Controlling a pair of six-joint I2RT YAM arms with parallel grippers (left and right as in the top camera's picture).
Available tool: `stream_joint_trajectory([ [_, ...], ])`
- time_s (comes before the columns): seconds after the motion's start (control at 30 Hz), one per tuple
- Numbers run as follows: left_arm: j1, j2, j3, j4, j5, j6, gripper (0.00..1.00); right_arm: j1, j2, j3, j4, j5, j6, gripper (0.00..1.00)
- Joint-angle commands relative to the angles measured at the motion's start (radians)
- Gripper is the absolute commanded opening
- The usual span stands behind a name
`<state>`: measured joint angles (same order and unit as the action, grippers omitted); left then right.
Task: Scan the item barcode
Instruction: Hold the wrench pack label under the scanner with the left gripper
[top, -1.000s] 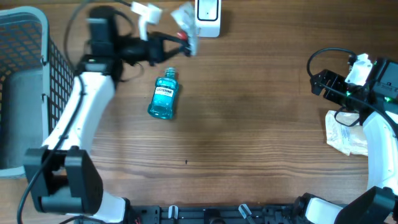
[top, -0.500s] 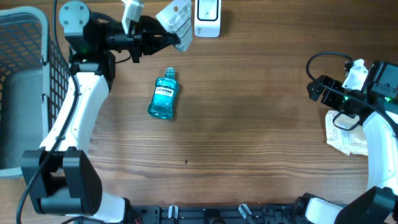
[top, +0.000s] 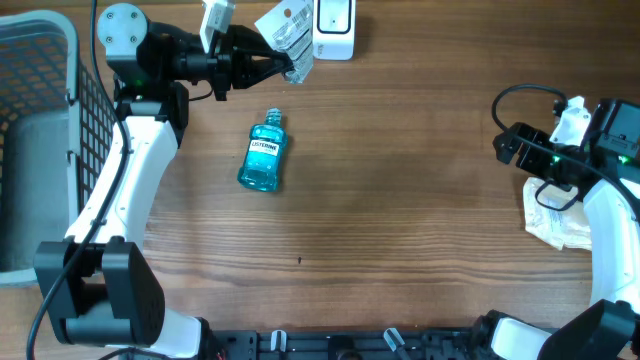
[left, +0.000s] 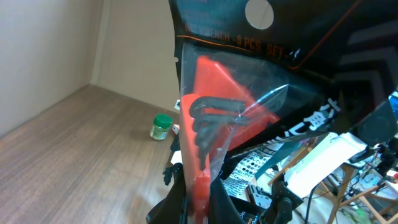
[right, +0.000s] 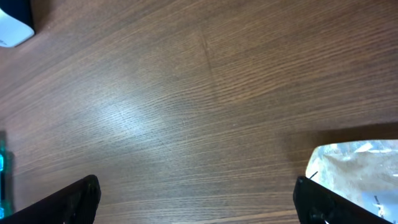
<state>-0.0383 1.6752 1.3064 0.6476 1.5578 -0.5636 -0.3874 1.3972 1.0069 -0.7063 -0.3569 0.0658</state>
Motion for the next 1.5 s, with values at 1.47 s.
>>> stream_joint_trajectory([
  [1.47, -0.265, 0.122, 0.011, -0.446, -1.747, 0.700, 0.04, -0.003, 0.008, 0.012, 0.031, 0.023, -0.010, 1.00],
])
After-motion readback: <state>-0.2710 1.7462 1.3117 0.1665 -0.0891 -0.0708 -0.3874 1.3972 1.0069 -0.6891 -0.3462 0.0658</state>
